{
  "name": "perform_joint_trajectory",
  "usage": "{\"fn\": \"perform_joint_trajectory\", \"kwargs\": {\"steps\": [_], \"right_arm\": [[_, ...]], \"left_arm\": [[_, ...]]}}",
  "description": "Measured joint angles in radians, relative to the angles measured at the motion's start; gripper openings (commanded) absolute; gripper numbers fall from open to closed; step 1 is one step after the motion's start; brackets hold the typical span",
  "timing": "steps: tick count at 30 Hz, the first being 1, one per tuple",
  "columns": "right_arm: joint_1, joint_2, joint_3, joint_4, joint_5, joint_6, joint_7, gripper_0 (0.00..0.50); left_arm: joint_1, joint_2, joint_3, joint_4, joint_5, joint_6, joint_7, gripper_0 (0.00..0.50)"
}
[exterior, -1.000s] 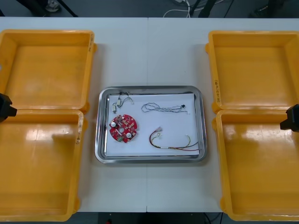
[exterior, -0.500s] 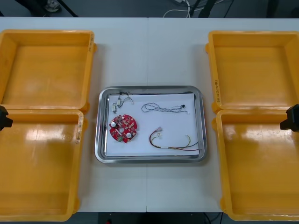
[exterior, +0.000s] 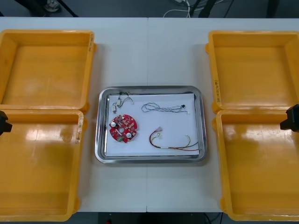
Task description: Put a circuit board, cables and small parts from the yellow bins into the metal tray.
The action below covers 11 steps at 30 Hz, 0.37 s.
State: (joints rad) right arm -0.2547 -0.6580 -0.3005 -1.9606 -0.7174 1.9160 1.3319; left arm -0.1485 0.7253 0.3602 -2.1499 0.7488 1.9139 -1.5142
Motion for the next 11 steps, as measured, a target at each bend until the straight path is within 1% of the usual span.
{"fn": "perform_joint_trajectory", "kwargs": {"steps": [11], "right_arm": [[0.0, 0.0, 0.0, 0.0, 0.0, 0.0, 0.0, 0.5]], "left_arm": [[0.0, 0.0, 0.0, 0.0, 0.0, 0.0, 0.0, 0.5]]}}
